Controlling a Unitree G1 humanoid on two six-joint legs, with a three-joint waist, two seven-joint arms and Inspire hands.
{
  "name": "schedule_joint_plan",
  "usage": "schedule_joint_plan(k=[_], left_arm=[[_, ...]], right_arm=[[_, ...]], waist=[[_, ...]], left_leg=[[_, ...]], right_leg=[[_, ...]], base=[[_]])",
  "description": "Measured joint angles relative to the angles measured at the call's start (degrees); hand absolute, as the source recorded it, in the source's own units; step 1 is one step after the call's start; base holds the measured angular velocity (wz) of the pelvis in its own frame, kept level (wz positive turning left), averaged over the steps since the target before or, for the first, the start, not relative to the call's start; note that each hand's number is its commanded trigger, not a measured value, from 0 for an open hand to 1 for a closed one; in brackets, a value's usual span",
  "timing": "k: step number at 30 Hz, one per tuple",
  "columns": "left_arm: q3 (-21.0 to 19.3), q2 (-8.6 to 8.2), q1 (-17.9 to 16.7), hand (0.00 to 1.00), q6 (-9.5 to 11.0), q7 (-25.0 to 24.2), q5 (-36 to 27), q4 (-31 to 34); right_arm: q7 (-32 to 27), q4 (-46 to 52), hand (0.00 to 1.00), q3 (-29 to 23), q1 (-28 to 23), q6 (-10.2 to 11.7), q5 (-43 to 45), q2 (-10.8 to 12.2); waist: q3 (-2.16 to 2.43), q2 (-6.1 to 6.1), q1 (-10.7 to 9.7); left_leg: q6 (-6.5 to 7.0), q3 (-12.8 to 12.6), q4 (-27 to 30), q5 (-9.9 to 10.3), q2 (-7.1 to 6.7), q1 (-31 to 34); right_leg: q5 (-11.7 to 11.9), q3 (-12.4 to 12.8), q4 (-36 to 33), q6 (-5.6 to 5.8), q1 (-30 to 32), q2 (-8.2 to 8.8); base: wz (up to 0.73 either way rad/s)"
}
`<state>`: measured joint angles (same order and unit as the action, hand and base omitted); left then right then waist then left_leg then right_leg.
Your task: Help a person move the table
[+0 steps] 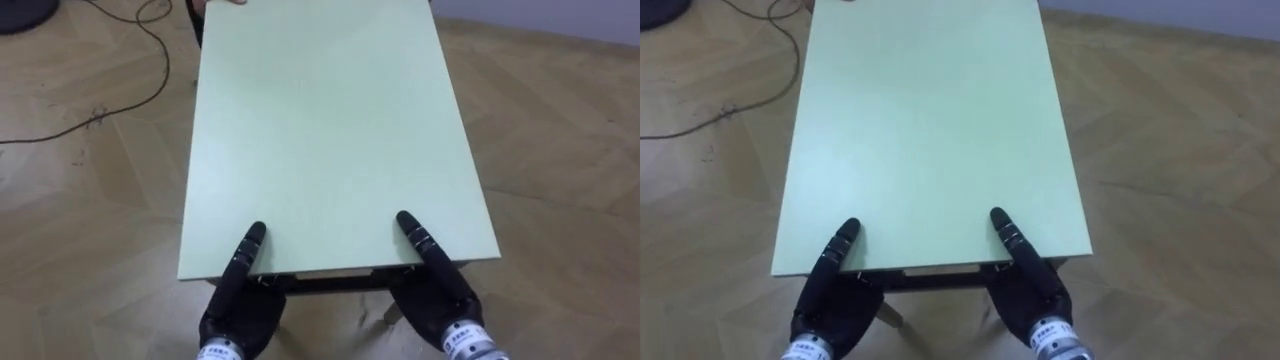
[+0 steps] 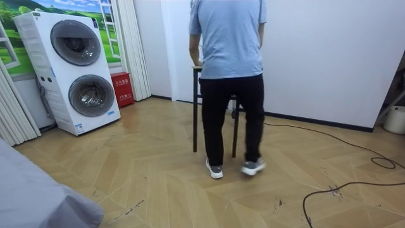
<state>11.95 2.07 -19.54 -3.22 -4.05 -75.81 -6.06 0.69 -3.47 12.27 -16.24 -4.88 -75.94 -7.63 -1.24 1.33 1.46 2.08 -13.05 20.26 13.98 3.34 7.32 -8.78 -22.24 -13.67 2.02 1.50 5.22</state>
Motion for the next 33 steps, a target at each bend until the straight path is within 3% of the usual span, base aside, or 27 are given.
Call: schedule_joint_plan(k=[2, 5, 8, 12, 15, 17, 18, 20, 22, 27, 33], left_arm=[[0.0, -0.13, 0.0, 1.0, -0.4, 0.0, -0.4, -0.2], [0.1, -0.58, 0.0, 1.0, -0.4, 0.2, -0.3, -0.2], [0.1, -0.84, 0.1, 1.0, -0.1, 0.3, -0.4, -0.2], [0.3, -1.22, 0.1, 1.0, -0.1, 1.1, -0.4, -0.2], [0.8, -1.29, 0.2, 1.0, 0.4, 1.2, -0.4, -0.2], [1.8, -1.2, 0.4, 1.0, 1.2, 1.2, 0.0, -0.2], [1.8, -1.18, 0.5, 1.0, 1.2, 1.2, 0.0, -0.2], [2.1, -0.66, 0.7, 1.0, 1.2, 1.3, -0.1, -0.2], [1.9, -0.58, 1.0, 1.0, 1.2, 1.4, -0.1, -0.2], [1.9, -0.23, 0.9, 1.0, 1.2, 1.5, -0.7, -0.2], [2.5, 0.6, 0.8, 1.0, 2.3, 2.1, -1.2, 0.3]], right_arm=[[0.1, 0.2, 1.0, 0.0, -0.1, 0.0, 0.0, -0.6], [-0.2, 1.0, 1.0, -0.1, -0.1, 0.0, 0.1, -1.0], [-0.5, 1.1, 1.0, -0.1, 0.2, 0.0, 0.5, -1.0], [-0.8, 1.2, 1.0, -0.4, 0.2, 0.0, 1.1, -1.0], [-0.9, 1.2, 1.0, -0.7, 0.4, 0.0, 1.6, -1.0], [-0.8, 1.2, 1.0, -0.8, 0.2, 0.3, 1.9, -1.0], [-0.8, 1.2, 1.0, -0.8, 0.2, 0.3, 1.9, -1.0], [-0.8, 1.2, 1.0, -0.9, -0.2, 0.3, 1.9, -1.0], [-0.8, 1.2, 1.0, -0.9, -0.4, 0.3, 1.9, -0.5], [-0.8, 1.2, 1.0, -1.1, -0.3, 0.4, 1.9, 0.0], [-1.3, 1.2, 1.0, -0.5, -0.2, 0.9, 1.9, 0.3]], waist=[[-0.45, 0.8, -1.2], [-0.32, 1.23, -1.9], [-0.26, 1.44, -2.9], [-0.26, 1.47, -2.5], [-0.27, 1.44, -2.6], [-0.32, 1.35, -3.1], [-0.4, 1.22, -3.4], [-0.39, 0.57, -5.0], [-0.44, -0.64, -5.3], [-0.58, -1.53, -2.6], [-0.56, -1.42, 0.8]], left_leg=[[0.07, 2.0, -0.3, -0.1, -0.44, 0.5], [0.54, 4.2, -0.4, -1.2, -2.04, 2.2], [0.98, 3.9, 0.4, -2.0, -2.1, 3.8], [1.76, 3.8, 0.3, -2.5, -2.71, 3.9], [2.65, 5.3, -0.2, -3.0, -4.11, 3.9], [3.23, 8.1, -0.6, -3.4, -5.4, 4.0], [3.38, 9.0, -0.6, -3.5, -5.8, 4.0], [3.74, 12.4, -0.2, -3.9, -7.44, 3.7], [3.68, 13.5, 0.1, -4.0, -8.43, 3.8], [3.06, 14.3, 0.4, -4.2, -9.05, 4.2], [2.01, 17.7, 1.9, -4.8, -9.06, 6.3]], right_leg=[[-0.4, -2.0, 0.0, 0.12, -1.1, 0.29], [-1.9, -4.5, -0.2, 0.47, -1.0, 1.71], [-2.3, -7.7, -1.4, 0.88, -0.9, 2.71], [-2.9, -8.0, -4.6, 1.78, -0.7, 4.38], [-3.3, -6.0, -7.6, 2.06, -0.2, 5.67], [-3.3, -2.5, -9.7, 2.01, 0.0, 5.99], [-3.3, -1.4, -10.0, 1.99, 0.0, 5.94], [-4.2, 3.6, -8.5, 1.88, -1.1, 5.18], [-5.3, 7.2, -5.0, 1.88, -2.4, 3.95], [-4.8, 7.1, 0.1, 2.46, -5.7, 2.71], [-4.8, 5.7, 1.1, 2.45, -6.8, 1.16]], base=[[0.61], [0.6], [0.69], [0.53], [0.47], [0.6], [0.76], [0.75], [0.44], [0.2], [0.37]])
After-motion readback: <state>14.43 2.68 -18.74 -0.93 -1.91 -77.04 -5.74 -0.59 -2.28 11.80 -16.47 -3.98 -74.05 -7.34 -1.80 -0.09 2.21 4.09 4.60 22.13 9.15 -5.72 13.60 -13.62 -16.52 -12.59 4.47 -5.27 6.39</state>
